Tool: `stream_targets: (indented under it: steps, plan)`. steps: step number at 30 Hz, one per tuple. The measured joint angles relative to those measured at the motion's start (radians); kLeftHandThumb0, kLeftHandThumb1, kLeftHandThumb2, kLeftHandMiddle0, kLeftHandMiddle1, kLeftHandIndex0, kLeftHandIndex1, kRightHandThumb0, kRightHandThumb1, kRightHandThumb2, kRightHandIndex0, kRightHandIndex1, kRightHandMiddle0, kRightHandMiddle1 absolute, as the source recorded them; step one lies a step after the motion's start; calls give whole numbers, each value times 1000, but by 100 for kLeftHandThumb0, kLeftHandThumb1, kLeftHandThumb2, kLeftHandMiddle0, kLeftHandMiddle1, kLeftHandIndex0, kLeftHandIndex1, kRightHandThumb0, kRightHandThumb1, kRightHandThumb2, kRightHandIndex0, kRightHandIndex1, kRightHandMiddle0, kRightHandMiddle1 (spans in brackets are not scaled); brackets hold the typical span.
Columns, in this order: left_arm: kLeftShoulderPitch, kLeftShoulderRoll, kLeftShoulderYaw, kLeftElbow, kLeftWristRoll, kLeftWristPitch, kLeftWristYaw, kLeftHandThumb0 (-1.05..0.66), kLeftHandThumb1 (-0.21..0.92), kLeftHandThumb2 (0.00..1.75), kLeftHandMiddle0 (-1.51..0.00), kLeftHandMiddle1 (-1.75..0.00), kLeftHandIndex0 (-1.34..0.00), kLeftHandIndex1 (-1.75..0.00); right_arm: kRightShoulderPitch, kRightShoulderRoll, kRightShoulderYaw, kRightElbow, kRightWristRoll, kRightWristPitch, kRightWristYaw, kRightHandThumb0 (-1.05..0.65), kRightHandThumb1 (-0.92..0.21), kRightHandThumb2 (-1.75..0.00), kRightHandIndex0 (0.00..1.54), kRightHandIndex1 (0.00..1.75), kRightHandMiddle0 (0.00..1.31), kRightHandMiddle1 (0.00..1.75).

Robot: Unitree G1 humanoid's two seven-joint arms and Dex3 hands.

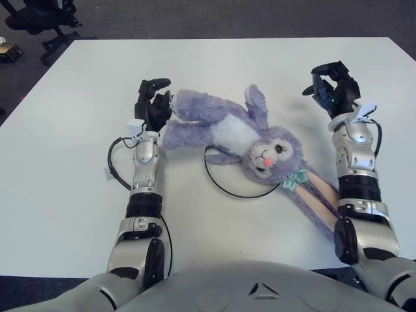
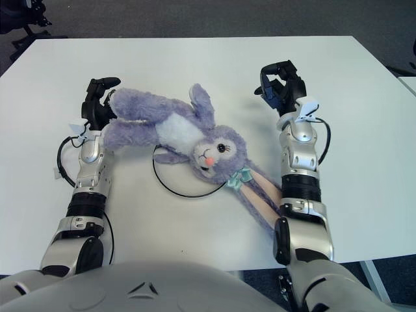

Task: Put the doll into the plate.

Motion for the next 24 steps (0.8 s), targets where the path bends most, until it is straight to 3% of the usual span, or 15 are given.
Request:
stream_targets:
  steps: [12,24]
  plan:
    - [14,12,6,-15,-3,30,-8,0,92,27,-51,-143,-36,-138,11,43,-9,103,8,-85,-13,-1,-52,-107,49,169,26,175]
    - [21,17,6,-29,-5,50,-20,0,92,27,-51,-143,-36,-138,13,41,-6,91,38,19,2,-1,-46,-115,49,172,31,175]
